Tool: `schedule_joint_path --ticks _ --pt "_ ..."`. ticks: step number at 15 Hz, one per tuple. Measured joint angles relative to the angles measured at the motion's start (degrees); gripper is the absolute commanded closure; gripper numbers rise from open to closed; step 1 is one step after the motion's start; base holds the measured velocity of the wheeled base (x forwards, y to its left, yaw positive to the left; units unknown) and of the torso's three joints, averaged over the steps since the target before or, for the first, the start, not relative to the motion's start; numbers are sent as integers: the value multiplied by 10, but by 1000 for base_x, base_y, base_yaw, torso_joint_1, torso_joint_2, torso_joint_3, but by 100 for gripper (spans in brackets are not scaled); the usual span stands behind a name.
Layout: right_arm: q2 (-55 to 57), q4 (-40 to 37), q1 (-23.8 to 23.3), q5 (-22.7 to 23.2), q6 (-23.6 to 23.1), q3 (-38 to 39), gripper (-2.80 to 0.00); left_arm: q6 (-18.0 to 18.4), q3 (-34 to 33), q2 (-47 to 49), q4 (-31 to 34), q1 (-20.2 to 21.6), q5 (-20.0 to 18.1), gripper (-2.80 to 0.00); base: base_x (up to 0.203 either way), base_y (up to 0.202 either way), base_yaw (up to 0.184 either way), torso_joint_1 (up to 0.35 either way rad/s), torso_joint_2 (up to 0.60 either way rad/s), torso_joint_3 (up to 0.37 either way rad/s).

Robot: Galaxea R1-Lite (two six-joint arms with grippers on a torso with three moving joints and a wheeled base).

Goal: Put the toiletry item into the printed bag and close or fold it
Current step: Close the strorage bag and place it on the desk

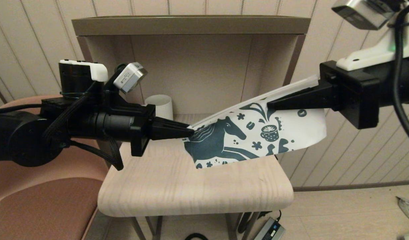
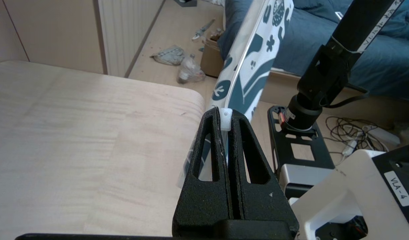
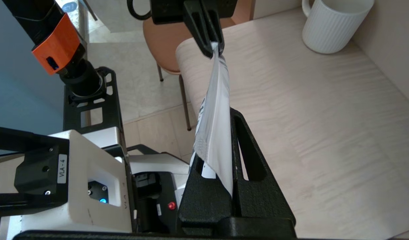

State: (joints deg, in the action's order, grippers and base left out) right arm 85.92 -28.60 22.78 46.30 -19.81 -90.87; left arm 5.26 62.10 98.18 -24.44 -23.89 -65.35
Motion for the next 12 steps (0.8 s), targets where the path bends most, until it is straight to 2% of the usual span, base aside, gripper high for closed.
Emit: schedule_joint_path --ticks 12 --pt "-14 19 -18 -1 1 -4 0 2 -1 9 -1 1 0 0 0 0 0 0 0 0"
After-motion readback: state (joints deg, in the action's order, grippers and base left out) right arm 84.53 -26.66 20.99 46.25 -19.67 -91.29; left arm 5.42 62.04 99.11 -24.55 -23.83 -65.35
